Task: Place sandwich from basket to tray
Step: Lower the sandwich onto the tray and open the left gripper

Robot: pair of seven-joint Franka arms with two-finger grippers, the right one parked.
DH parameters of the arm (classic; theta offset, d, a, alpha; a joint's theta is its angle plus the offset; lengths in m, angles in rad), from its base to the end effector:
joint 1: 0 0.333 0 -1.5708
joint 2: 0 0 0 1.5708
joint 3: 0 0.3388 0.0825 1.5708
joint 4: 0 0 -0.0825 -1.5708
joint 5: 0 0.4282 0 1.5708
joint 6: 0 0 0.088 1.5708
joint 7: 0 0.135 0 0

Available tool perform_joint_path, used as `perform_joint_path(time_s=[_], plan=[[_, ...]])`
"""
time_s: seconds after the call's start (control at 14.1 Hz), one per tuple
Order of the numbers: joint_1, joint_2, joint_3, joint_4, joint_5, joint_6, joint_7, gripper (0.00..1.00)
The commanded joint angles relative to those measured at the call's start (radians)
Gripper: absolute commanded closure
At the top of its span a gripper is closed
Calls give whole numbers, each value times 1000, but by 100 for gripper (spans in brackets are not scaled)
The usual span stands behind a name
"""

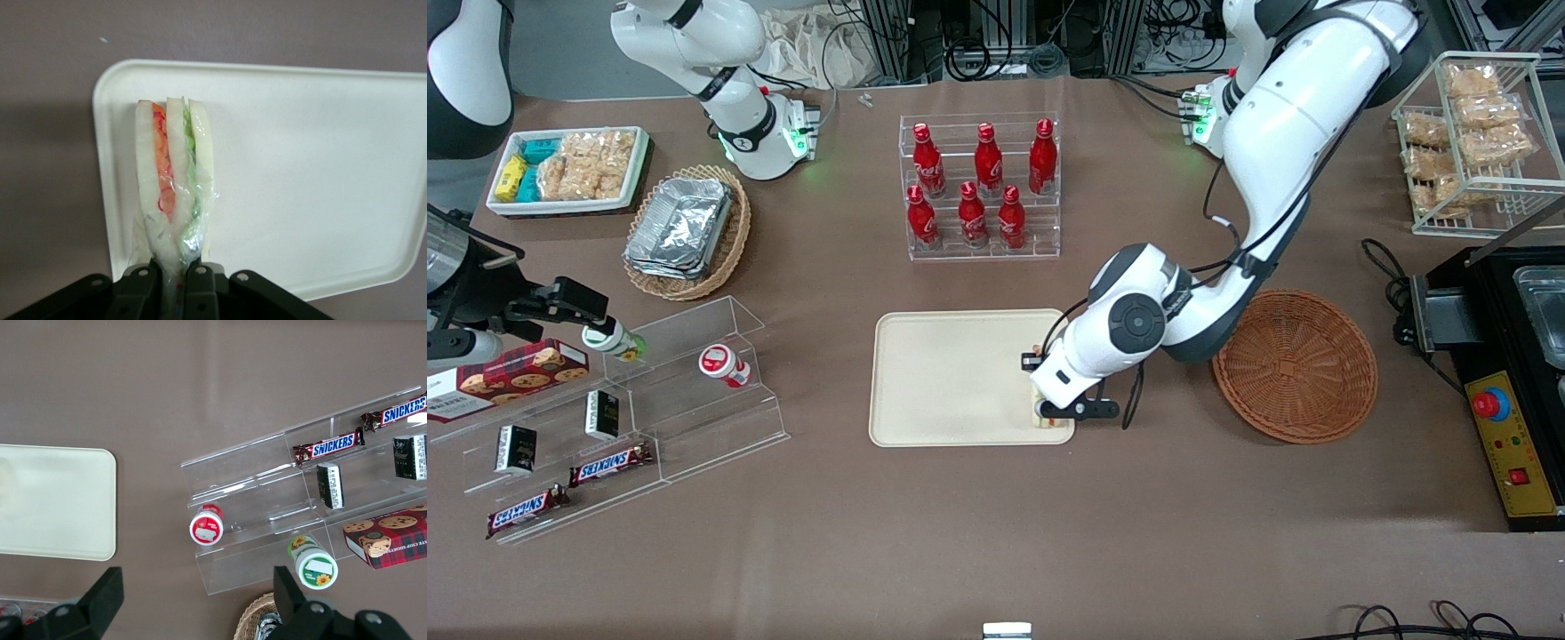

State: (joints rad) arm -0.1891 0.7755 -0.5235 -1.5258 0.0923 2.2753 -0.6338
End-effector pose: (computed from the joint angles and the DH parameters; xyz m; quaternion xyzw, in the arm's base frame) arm 0.6188 -0.4521 0.2165 0.9894 0.0020 -0.0586 0.1326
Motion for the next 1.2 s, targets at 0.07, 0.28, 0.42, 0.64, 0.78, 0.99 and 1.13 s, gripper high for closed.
perform_joint_path(time_s=[0.07, 0.28, 0.42, 0.64, 0.78, 0.99, 1.13], plan=[[-26, 27, 17, 33, 27, 16, -4, 83], [-26, 28, 17, 35, 29, 18, -1, 46], [-29, 30, 17, 36, 29, 16, -4, 15], [-30, 16, 17, 36, 27, 7, -15, 1], [-10, -24, 17, 38, 17, -26, -21, 1], [19, -111, 17, 52, 21, -179, -60, 1], [63, -183, 17, 50, 23, -296, -61, 1]])
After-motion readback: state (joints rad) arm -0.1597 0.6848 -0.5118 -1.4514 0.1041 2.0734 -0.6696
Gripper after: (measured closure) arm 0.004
